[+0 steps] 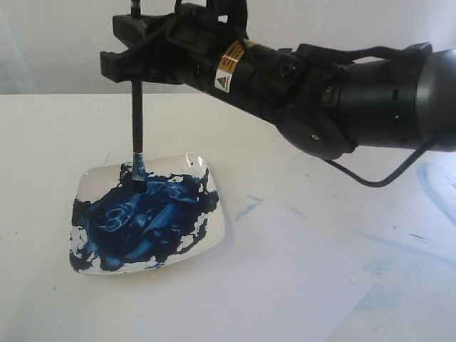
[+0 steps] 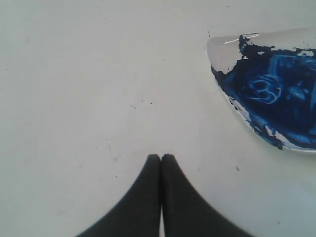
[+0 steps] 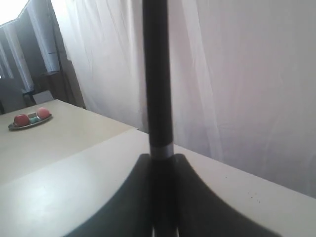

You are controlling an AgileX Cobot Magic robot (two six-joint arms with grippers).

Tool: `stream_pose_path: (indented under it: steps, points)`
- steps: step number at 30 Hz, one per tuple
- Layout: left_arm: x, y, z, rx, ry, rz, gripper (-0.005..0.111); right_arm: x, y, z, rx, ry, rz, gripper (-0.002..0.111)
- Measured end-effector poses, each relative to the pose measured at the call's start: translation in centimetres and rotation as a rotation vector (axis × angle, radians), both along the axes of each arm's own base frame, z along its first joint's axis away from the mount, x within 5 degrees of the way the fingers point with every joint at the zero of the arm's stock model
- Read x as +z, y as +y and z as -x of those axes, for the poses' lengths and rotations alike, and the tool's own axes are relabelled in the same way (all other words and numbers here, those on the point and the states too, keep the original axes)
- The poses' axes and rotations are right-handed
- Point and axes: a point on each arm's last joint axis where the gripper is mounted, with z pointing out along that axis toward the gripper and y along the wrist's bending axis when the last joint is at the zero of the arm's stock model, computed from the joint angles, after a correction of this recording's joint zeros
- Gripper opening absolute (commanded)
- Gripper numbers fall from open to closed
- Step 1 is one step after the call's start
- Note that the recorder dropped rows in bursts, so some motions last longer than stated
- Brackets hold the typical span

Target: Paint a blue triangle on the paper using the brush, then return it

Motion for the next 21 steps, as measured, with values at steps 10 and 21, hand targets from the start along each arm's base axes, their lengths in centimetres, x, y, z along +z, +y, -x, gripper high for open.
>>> stream_pose_path:
  steps: [10,21]
  points:
    - [0.0,0.0,0.0,0.000,0.000,0.000,0.000,1.2,-1.3,1.0,0.011,0.087,-0.049,0.000]
    - [0.0,0.0,0.0,0.000,0.000,0.000,0.000,4.5,-9.0,3.6,0.236,-0.109,-0.118,0.000]
